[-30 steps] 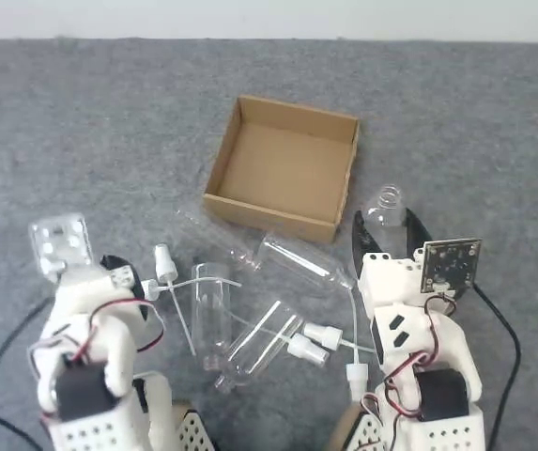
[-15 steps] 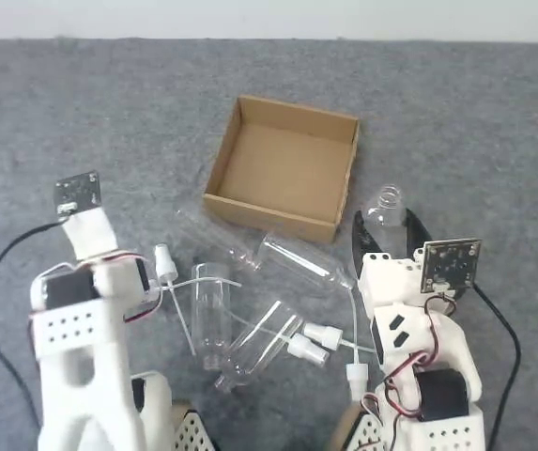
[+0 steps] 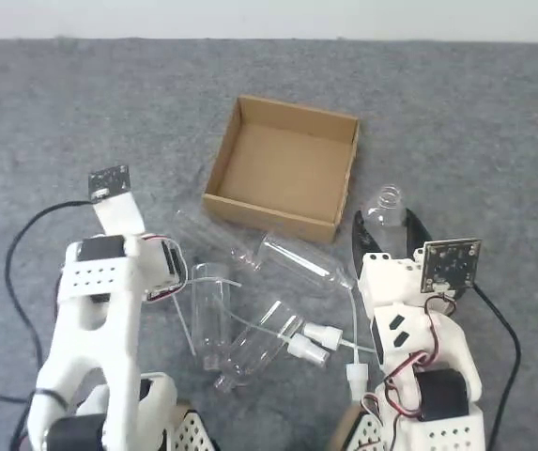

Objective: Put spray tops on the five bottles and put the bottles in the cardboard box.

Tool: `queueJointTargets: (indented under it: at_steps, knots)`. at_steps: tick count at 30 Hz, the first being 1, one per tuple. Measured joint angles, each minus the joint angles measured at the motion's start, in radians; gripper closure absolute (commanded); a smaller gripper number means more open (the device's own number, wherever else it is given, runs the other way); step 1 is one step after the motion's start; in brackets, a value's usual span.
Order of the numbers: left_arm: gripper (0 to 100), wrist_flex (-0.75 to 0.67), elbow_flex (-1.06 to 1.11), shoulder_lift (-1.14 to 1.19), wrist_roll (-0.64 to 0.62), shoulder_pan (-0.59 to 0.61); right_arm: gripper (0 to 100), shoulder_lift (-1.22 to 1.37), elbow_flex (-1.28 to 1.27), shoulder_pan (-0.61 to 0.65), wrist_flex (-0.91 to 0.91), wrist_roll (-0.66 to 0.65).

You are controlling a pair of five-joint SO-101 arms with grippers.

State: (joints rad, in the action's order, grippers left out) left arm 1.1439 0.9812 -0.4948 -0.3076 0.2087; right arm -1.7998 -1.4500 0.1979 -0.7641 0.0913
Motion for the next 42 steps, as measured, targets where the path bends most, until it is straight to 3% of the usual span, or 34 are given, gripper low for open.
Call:
queueJointTargets:
  at_steps: [12,25,35,38,42]
  knots:
    - [92,-0.18,-0.014,0.173,-0.038,0.015,99.3,0.0,-0.002,0.0,0.0,0.0]
    - [92,-0.19,-0.192,0.387,-0.037,0.014,99.3,0.0,-0.002,0.0,0.0,0.0]
    - [92,-0.107,-0.405,0.574,-0.077,0.012,99.3,0.0,-0.002,0.0,0.0,0.0]
    - [88,-0.101,-0.422,0.588,-0.081,0.012,99.3,0.0,-0.002,0.0,0.0,0.0]
    - [75,-0.103,-0.411,0.617,-0.095,0.017,99.3,0.0,-0.002,0.0,0.0,0.0]
